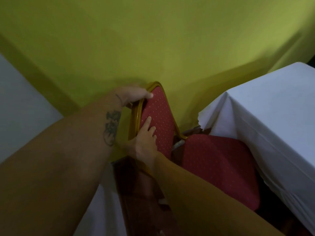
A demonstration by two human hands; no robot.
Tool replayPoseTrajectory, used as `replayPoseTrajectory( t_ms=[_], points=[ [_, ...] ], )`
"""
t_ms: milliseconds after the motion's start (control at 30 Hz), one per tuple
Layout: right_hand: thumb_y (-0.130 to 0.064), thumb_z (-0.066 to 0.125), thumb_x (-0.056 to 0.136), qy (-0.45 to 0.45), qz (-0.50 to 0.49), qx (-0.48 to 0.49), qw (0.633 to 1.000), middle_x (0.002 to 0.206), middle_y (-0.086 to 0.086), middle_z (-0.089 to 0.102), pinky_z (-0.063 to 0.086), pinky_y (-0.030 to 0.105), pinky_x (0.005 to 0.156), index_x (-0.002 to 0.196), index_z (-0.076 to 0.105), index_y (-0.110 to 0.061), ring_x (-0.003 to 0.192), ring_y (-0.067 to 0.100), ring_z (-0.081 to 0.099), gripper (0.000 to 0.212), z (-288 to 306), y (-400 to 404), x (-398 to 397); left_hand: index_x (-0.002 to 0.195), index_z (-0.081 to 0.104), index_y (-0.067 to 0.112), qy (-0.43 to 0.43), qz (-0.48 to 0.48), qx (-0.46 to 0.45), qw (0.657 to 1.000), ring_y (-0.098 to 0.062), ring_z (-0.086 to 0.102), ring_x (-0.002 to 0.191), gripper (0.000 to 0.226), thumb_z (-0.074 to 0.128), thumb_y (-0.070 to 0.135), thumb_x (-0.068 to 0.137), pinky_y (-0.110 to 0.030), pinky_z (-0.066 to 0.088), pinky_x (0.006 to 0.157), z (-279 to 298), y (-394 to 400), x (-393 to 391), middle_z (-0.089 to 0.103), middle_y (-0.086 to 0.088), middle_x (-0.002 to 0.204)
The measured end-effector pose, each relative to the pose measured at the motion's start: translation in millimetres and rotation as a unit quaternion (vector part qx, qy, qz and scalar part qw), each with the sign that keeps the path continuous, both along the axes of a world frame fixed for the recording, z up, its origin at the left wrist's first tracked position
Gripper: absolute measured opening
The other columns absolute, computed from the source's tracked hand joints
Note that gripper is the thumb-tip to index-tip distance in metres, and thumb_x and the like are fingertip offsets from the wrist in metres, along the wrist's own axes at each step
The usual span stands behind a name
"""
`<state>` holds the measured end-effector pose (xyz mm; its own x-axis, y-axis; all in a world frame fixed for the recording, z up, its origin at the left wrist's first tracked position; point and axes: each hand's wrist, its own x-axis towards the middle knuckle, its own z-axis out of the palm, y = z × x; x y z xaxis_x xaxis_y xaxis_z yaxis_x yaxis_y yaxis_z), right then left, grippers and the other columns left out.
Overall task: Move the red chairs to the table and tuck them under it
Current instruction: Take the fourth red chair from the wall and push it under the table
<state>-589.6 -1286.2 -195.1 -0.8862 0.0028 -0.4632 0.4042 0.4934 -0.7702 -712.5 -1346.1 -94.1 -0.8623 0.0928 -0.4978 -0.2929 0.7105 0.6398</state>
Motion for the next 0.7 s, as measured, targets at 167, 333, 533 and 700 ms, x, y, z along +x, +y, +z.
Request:
replayPoseTrajectory(
  t_ms=[167, 333, 533, 700],
  points=[
    [-0.047, 0.083, 0.071, 0.029, 0.017, 0.036, 0.999, 0.171, 0.019, 0.002, 0.027, 0.06, 0.116, 0.159, -0.02, -0.03, 0.15, 0.05, 0.02, 0.136, 7.0, 25.0, 31.1, 0.071, 0.055, 0.011, -0.022, 0.062, 0.016, 0.998, -0.019, 0.052, 0.048, 0.017, 0.059, 0.019, 0.086, -0.025, 0.041, 0.046, -20.8, 17.0, 27.0, 0.055, -0.006, 0.062],
    [-0.043, 0.074, 0.073, 0.06, 0.05, 0.091, 0.993, 0.168, 0.018, 0.02, 0.033, 0.057, 0.111, 0.162, -0.009, -0.026, 0.143, 0.048, 0.035, 0.123, 18.4, 59.7, 61.3, 0.061, 0.044, 0.014, 0.091, 0.098, -0.003, 0.991, -0.02, 0.04, 0.05, 0.03, 0.064, 0.009, 0.083, -0.027, 0.03, 0.047, -22.8, 44.2, 59.1, 0.043, -0.004, 0.06],
    [-0.043, 0.073, 0.073, 0.079, 0.091, 0.116, 0.986, 0.162, 0.017, 0.033, 0.035, 0.056, 0.11, 0.163, -0.004, -0.02, 0.141, 0.044, 0.04, 0.12, 32.7, 98.0, 107.0, 0.058, 0.042, 0.016, 0.095, 0.121, 0.008, 0.988, -0.021, 0.039, 0.05, 0.033, 0.064, 0.006, 0.081, -0.029, 0.031, 0.051, -19.1, 69.2, 107.4, 0.041, -0.003, 0.058],
    [-0.048, 0.07, 0.067, 0.081, 0.113, 0.113, 0.984, 0.157, 0.016, 0.038, 0.037, 0.057, 0.112, 0.163, -0.003, -0.019, 0.139, 0.046, 0.041, 0.124, 47.6, 131.9, 144.7, 0.057, 0.039, 0.017, 0.102, 0.133, 0.027, 0.986, -0.021, 0.035, 0.045, 0.034, 0.061, 0.006, 0.08, -0.02, 0.028, 0.038, -16.4, 93.5, 144.7, 0.038, -0.003, 0.054]
  ],
)
